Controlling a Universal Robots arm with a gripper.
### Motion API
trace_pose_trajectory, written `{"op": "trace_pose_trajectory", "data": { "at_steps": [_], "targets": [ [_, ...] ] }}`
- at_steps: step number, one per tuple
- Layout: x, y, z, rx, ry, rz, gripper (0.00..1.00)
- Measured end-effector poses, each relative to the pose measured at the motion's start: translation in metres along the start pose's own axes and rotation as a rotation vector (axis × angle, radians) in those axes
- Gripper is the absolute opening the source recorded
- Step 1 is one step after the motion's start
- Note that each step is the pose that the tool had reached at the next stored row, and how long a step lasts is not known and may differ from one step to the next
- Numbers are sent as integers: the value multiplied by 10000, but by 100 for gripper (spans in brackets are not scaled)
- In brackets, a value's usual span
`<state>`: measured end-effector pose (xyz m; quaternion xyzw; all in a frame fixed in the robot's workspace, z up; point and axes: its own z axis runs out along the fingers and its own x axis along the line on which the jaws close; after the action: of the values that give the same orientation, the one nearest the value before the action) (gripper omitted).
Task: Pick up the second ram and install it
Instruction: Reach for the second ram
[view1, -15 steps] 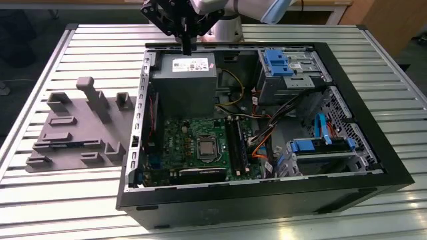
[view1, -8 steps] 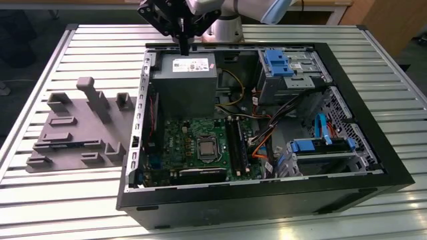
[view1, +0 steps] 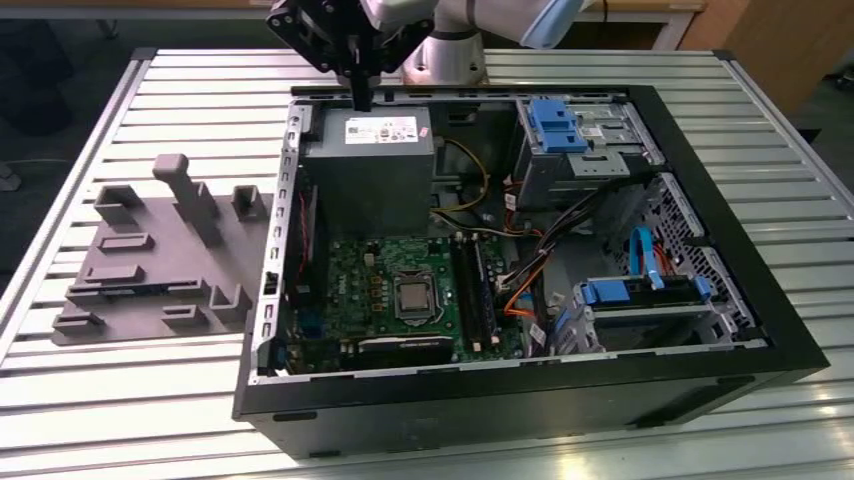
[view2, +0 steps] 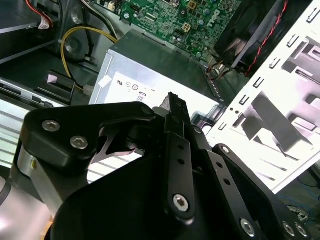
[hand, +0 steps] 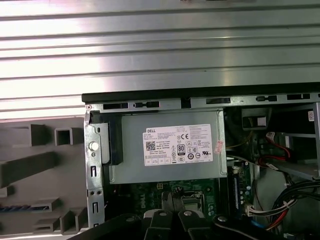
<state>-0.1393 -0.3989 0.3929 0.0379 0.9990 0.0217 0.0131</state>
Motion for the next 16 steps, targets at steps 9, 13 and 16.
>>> {"op": "trace_pose_trajectory", "data": {
  "at_steps": [9, 13, 16],
  "targets": [
    [43, -3, 2, 0, 0, 0, 11],
    [59, -5, 4, 0, 0, -1, 11],
    [74, -6, 5, 0, 0, 0, 11]
  ]
}}
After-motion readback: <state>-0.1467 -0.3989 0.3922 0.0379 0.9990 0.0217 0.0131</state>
